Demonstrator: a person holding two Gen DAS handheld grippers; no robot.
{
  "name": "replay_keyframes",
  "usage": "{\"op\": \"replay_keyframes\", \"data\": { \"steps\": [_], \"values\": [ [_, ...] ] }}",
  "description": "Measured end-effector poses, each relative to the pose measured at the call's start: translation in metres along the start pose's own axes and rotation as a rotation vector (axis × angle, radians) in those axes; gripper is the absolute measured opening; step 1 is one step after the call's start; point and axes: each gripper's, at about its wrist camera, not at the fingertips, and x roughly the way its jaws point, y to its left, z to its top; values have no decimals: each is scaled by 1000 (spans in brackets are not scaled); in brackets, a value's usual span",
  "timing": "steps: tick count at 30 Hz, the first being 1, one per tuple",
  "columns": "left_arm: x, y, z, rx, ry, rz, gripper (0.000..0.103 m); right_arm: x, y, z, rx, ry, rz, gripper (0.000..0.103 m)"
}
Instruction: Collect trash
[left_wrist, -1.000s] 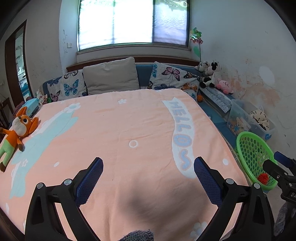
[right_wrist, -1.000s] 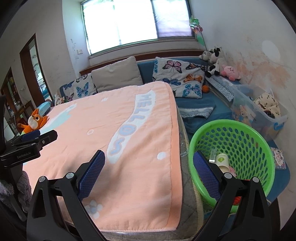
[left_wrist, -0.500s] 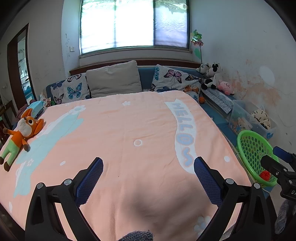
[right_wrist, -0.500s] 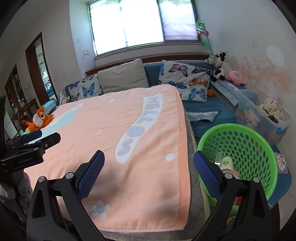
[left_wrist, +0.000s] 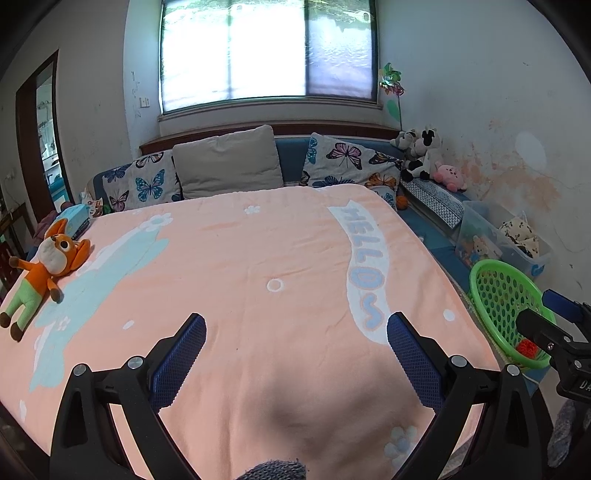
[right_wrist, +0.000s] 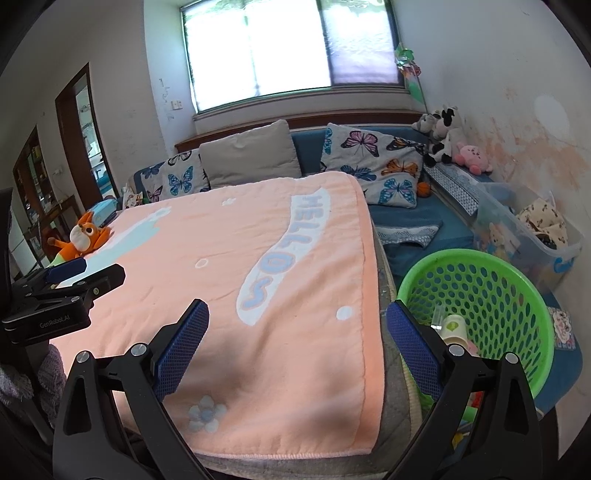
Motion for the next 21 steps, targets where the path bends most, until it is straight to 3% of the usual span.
{"op": "replay_keyframes", "data": {
  "steps": [21],
  "values": [
    [2, 2, 2, 4, 1, -4, 95, 2, 7, 1, -5, 6, 10, 96]
  ]
}}
